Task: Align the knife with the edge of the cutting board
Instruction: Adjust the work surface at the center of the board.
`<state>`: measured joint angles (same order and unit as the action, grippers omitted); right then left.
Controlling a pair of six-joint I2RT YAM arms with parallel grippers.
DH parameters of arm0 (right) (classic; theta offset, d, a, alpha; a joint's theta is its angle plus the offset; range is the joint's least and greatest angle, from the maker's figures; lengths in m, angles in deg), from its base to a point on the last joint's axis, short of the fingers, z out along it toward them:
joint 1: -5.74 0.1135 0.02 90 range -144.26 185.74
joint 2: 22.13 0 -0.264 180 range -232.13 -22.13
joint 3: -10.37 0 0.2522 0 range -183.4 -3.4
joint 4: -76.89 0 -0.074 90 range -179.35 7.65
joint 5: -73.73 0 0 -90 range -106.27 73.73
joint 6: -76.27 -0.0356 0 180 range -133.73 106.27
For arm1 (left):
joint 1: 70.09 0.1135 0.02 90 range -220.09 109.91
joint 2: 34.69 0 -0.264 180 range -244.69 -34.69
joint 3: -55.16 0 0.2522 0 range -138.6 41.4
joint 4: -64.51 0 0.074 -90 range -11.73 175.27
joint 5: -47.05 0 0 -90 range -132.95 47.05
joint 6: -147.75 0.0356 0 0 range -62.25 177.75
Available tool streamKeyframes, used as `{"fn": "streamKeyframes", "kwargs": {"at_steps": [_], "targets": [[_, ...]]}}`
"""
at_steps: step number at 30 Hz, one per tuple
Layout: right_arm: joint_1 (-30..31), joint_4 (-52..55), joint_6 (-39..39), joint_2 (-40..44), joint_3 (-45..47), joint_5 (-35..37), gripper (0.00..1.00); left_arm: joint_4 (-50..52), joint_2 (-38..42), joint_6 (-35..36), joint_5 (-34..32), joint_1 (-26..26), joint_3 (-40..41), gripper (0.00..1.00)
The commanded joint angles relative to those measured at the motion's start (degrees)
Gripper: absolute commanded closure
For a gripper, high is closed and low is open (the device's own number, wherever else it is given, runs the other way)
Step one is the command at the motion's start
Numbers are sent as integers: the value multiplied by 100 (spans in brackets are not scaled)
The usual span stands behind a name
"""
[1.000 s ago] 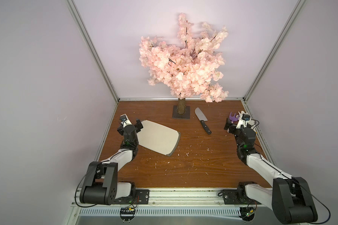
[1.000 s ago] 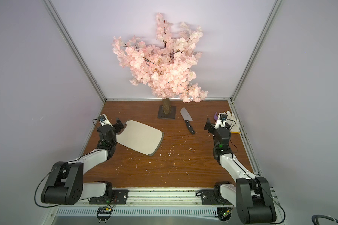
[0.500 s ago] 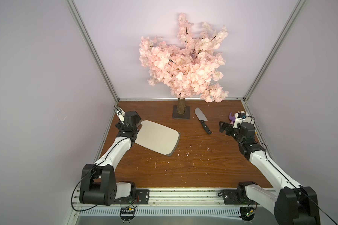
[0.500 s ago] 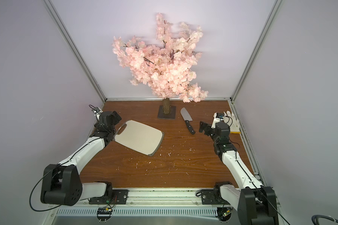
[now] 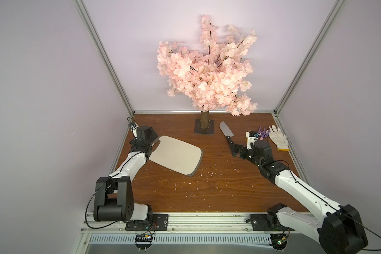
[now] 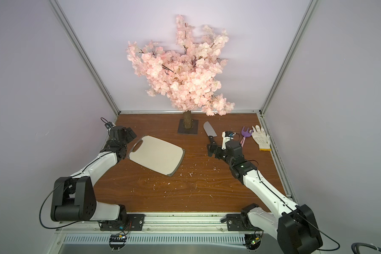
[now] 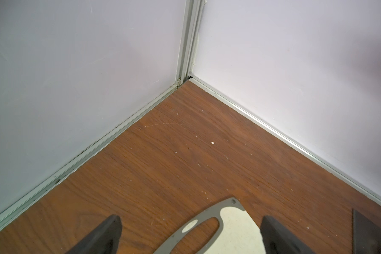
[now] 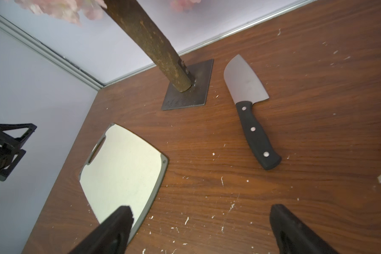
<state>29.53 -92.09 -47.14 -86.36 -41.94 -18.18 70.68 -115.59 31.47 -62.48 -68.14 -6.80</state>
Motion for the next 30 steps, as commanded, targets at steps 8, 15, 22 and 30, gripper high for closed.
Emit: {"fn": "streamKeyframes", "kwargs": {"at_steps": [8, 15, 22, 30], "targets": [[1399, -502, -207, -1569, -800, 993, 0, 63, -618, -99, 788, 576, -274, 1], [2095, -937, -366, -2874, -1460, 1043, 0, 87, -1237, -27, 929, 813, -438, 1], [2479, -1344, -578, -3836, -1955, 1053, 0, -65, -1754, 66, 1201, 878, -470, 1], [2779, -1099, -506, -4333, -2335, 1169, 0, 180, -2348, 201, 2089, 920, -1060, 1]]}}
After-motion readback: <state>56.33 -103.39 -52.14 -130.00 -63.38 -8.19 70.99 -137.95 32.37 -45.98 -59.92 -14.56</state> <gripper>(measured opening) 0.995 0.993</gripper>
